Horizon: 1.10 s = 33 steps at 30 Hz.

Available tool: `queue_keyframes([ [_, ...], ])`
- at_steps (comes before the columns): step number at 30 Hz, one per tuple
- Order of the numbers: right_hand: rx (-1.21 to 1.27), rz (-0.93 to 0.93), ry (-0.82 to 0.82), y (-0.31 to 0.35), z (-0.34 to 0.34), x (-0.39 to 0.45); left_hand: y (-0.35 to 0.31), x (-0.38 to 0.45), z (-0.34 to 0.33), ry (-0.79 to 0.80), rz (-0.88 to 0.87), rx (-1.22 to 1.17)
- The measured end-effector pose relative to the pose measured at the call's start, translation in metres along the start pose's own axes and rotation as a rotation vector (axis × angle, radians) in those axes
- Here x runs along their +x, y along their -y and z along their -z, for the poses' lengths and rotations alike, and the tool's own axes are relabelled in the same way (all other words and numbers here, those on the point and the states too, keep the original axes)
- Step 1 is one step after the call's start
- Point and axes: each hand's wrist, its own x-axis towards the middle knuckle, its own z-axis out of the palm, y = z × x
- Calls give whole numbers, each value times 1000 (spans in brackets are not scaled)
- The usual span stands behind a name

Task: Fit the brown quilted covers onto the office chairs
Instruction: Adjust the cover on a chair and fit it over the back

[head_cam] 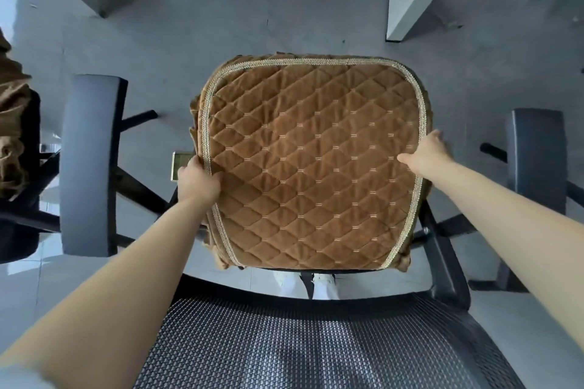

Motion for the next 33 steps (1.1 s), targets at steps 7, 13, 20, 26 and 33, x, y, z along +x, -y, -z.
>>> queue_keyframes([
  [7,-91,19,15,-29,-17,-28,33,-24,-7,-9,50,38],
  [13,-25,17,15,-22,-12,-18,18,-10,-2,-3,-27,14],
  [20,303,36,-114,22,10,22,-31,39,19,38,41,-280],
  [26,384,108,-273,16,5,32,-53,57,16,1,73,-420],
  [33,320,-90,-230,26,-17,36,-62,61,7,140,52,-208],
])
